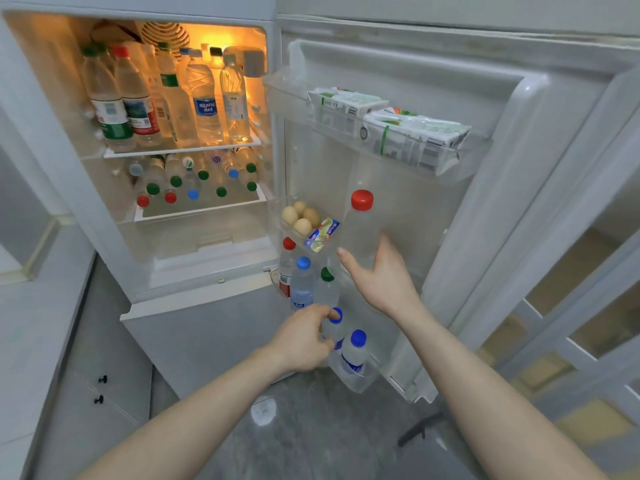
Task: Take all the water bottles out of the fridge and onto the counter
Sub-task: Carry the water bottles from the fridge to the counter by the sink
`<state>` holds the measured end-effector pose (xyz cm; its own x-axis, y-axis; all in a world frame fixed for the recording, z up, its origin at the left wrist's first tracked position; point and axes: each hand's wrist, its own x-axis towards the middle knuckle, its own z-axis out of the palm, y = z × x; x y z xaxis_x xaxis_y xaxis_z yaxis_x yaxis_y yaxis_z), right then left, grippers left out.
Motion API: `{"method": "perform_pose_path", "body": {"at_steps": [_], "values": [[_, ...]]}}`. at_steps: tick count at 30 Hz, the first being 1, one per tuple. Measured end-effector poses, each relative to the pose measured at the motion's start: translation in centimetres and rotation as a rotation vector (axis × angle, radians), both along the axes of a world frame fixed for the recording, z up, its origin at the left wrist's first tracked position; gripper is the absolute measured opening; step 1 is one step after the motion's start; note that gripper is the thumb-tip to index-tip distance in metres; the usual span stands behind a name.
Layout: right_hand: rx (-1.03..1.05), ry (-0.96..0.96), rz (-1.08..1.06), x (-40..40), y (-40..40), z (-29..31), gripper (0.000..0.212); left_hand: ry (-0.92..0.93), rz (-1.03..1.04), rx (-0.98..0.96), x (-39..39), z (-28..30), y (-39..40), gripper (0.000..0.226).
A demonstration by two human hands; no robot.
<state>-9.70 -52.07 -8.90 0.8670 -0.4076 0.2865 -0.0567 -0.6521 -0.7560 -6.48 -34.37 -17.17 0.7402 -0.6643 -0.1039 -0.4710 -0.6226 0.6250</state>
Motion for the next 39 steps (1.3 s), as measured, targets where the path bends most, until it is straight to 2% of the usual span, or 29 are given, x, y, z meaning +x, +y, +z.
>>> {"method": "perform_pose_path", "body": {"at_steps": [4,7,12,16,22,25,29,39], "values": [[0.036,-0.021,0.029,0.2,0.0,-0.2,0.052,0.014,-0.092,0.122,-1.0,-2.0,-2.6,0.058],[0.074,-0.047,0.067,0.3,-0.3,-0.3,0.053,-0.003,-0.115,0.170,-1.2,-2.9,-4.1,0.057],[0.085,-0.057,0.088,0.4,-0.8,-0.5,0.072,-0.037,-0.127,0.239,-1.3,-3.8,-6.0,0.057],[0.101,-0.081,0.107,0.3,-1.3,-0.3,0.067,-0.076,-0.125,0.276,-1.5,-4.4,-7.0,0.052],[0.092,-0.083,0.119,0.3,-2.0,-0.6,0.068,-0.148,-0.064,0.156,-1.9,-4.4,-7.3,0.026],[0.091,-0.072,0.132,0.3,-2.1,-0.7,0.073,-0.177,-0.063,0.079,-2.8,-4.0,-6.6,0.026],[0.065,-0.089,0.177,0.2,-2.2,-0.8,0.068,-0.229,-0.001,-0.071,-4.0,-2.8,-5.0,0.025],[-0.029,-0.240,0.281,-1.3,-1.6,-0.1,0.063,-0.335,0.159,-0.239,-7.8,1.5,1.3,0.027]]}}
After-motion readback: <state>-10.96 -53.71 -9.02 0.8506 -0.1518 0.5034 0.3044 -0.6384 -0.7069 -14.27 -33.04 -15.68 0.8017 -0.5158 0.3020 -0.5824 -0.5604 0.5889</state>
